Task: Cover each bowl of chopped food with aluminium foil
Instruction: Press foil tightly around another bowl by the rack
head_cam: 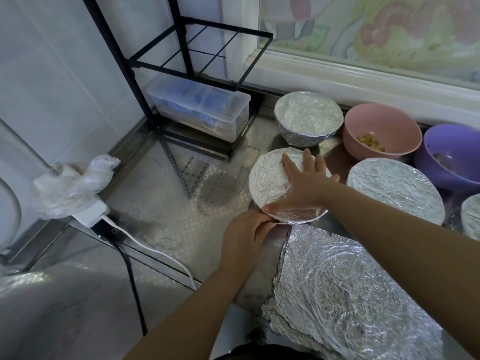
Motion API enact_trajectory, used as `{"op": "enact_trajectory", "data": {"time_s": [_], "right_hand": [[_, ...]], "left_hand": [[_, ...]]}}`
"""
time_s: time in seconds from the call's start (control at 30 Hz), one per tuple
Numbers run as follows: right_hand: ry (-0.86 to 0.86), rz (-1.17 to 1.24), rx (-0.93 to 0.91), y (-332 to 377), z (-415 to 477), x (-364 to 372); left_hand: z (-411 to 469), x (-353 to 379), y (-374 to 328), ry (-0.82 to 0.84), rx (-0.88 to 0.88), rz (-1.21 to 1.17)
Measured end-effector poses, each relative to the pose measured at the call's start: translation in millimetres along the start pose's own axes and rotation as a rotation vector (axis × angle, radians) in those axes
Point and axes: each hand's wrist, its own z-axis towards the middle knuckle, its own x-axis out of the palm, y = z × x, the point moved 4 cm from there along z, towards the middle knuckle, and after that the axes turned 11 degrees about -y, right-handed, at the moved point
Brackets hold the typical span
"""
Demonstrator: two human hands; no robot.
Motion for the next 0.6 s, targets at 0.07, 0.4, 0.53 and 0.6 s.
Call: {"op": "enact_trajectory", "data": {"time_s": [0.07, 0.4, 0.53, 0.6], "right_hand": [[-0.001, -0.001, 0.000, 0, 0, 0], [-0.012, 0.008, -0.002, -1, 1, 2], [-0.010, 0.015, -0.005, -1, 1, 3], [-0.011, 0.021, -0.004, -1, 1, 3]], "left_hand": [[4, -3, 0, 0.035, -0.063, -0.063], [13, -3, 7, 0.078, -0.656, -0.370], [14, -3, 7, 0.073, -0.854, -0.526], [16, -1, 5, 0.103, -0.977, -0.629]]}}
